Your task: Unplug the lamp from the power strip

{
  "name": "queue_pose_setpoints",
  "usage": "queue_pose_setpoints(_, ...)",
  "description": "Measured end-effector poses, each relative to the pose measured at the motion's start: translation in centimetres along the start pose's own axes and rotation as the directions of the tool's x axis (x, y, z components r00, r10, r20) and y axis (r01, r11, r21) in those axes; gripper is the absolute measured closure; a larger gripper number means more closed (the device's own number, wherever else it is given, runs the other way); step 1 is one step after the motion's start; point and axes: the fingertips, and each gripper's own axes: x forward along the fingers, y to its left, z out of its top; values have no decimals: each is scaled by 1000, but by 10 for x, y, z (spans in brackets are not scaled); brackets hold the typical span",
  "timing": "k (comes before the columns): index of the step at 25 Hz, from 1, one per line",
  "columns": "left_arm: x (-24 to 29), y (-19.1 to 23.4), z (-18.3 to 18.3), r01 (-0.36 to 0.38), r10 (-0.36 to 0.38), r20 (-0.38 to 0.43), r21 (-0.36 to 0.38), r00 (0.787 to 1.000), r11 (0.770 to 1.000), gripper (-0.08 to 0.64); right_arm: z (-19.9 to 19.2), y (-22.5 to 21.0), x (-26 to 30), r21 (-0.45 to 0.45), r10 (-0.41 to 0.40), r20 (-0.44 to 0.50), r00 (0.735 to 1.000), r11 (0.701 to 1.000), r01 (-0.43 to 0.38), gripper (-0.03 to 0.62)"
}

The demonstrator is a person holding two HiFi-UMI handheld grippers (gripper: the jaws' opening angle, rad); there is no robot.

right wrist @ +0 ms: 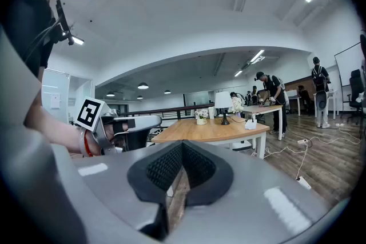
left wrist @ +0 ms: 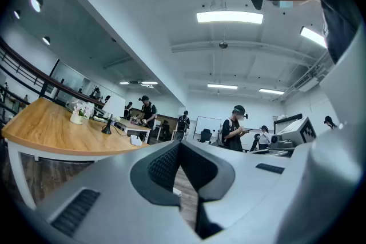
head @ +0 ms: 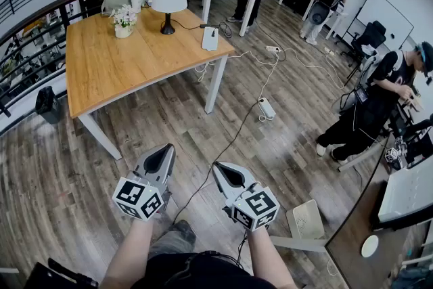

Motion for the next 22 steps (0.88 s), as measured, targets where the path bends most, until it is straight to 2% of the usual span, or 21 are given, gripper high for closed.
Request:
queue_pose_setpoints(6,54,32,12,31,-31,5,50,1000,998,566,13,-49,41,-7,-69,3,998,998,69,584)
queue_pose_setpoints(12,76,69,12,21,-21,-6,54,1000,998,566,13,-81,74,-23,-137,-7,990,990,137,584)
queue_pose_setpoints(22,97,100,13,-17,18,-20,52,1000,998,566,24,-126,86,64,-192,52,980,980,189,584)
